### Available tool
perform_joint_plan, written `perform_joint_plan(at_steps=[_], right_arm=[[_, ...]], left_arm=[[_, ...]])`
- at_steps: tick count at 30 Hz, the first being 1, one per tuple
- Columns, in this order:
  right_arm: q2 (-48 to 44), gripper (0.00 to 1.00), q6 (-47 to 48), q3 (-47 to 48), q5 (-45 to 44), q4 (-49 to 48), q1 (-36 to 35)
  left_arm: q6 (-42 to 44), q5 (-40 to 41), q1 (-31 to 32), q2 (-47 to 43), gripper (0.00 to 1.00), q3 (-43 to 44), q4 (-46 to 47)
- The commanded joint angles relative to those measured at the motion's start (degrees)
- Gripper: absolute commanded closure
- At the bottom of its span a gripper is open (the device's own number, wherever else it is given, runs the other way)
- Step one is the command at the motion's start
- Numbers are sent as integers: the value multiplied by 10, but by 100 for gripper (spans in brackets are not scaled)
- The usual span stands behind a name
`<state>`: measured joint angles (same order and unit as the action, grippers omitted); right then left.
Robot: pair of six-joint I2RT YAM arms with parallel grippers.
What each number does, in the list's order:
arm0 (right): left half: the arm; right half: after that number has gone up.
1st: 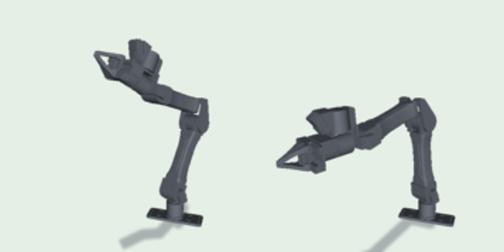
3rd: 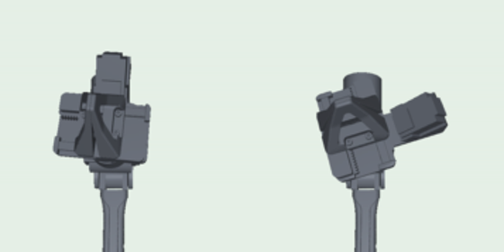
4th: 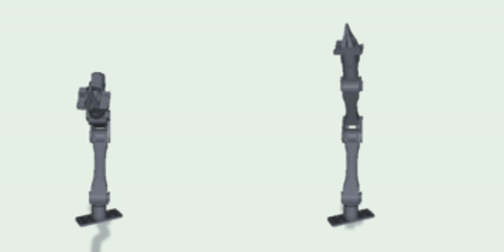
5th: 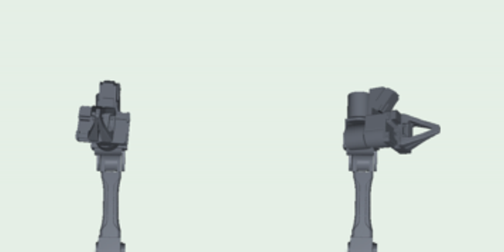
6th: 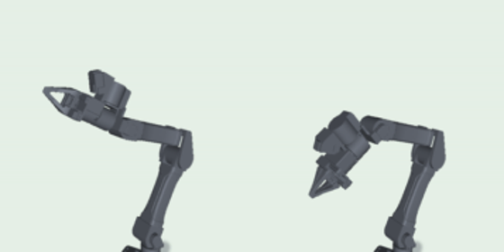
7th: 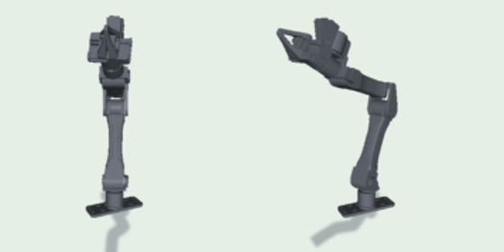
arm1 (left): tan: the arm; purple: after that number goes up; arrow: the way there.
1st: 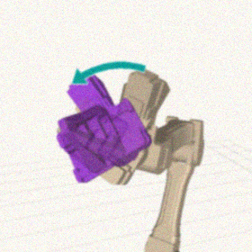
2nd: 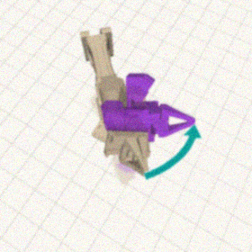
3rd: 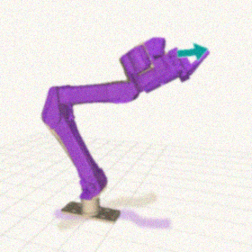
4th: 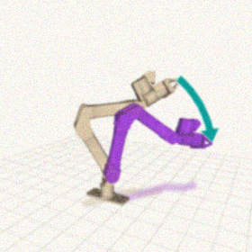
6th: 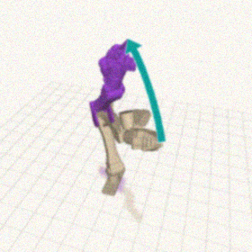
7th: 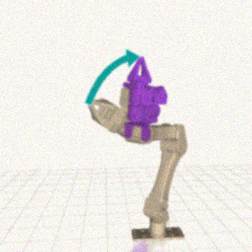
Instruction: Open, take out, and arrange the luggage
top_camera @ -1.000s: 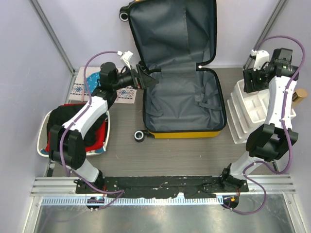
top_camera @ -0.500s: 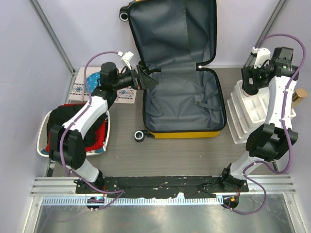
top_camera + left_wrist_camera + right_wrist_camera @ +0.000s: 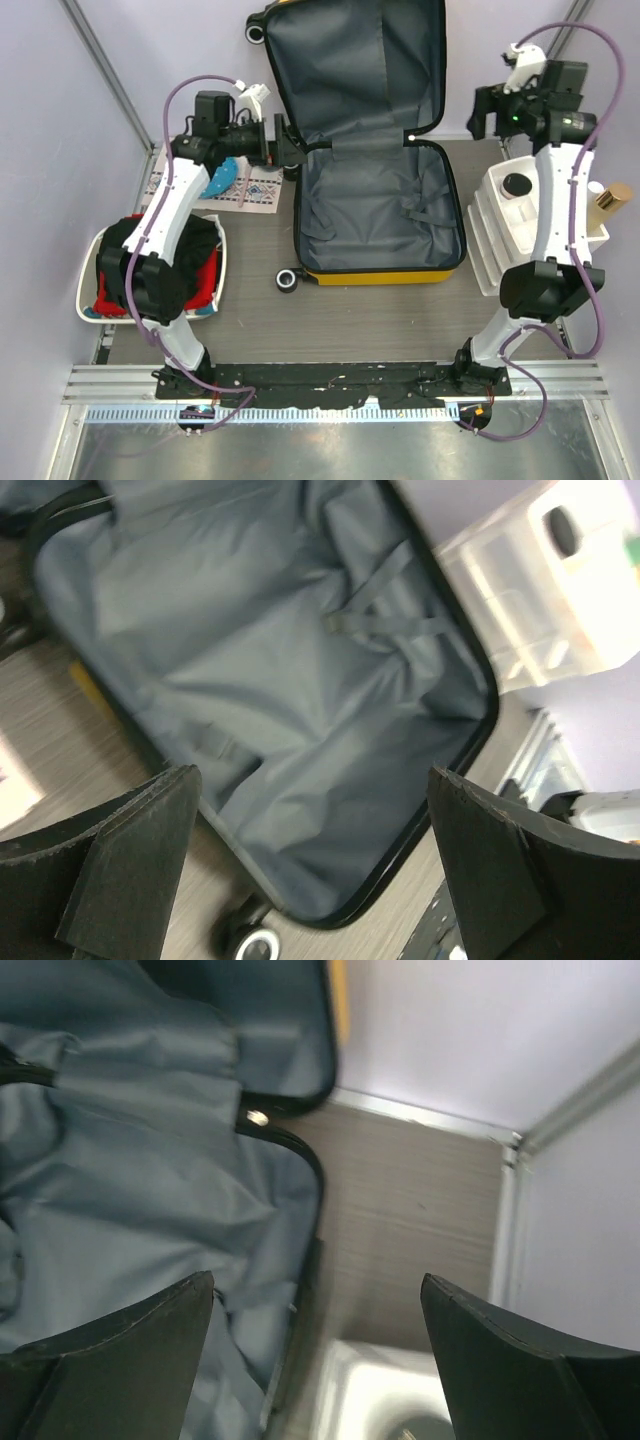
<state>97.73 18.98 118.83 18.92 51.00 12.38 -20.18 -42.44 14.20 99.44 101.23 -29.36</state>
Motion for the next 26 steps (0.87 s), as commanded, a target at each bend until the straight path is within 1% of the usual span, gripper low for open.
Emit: perform_joint_plan(at_steps=[1, 2, 3, 5, 6, 7, 8, 9, 10, 12, 14, 15, 17, 20, 26], right_arm=[[20, 9, -93, -7, 23, -108, -74], [13, 8, -108, -24, 28, -128, -84], [9, 8, -121, -61, 35, -147, -105], [-3, 7, -152, -103, 41, -201, -124], [-17, 8, -158, -153, 44, -222, -150], [-26, 7, -181, -183, 46, -265, -161], [-38, 8, -189, -216, 47, -293, -168], [-62, 7, -218, -285, 53, -324, -174], [-72, 7, -226, -317, 60, -373, -192], [-92, 7, -228, -394, 48, -407, -216], [-110, 7, -225, -432, 43, -432, -242], [-115, 7, -226, -467, 37, -449, -246], [-131, 7, -227, -504, 32, -458, -255], [-148, 7, -225, -530, 22, -465, -259], [-172, 7, -223, -531, 15, -463, -264]], left_arm=[[116, 91, -29, 3, 0, 66, -200], [119, 112, -39, 2, 0, 71, -217], [124, 150, -44, 2, 0, 82, -227], [140, 189, -53, 0, 0, 90, -249], [146, 225, -55, -3, 0, 85, -252], [155, 247, -54, -9, 0, 78, -254], [159, 264, -55, -13, 0, 52, -253], [163, 290, -55, -17, 0, 37, -250], [169, 299, -56, -23, 0, 21, -247], [185, 304, -56, -42, 0, -34, -238], [182, 312, -57, -63, 0, -83, -217], [180, 311, -56, -68, 0, -96, -212], [169, 310, -56, -79, 0, -122, -200], [162, 306, -56, -89, 0, -139, -192], [165, 305, -56, -97, 1, -144, -181]])
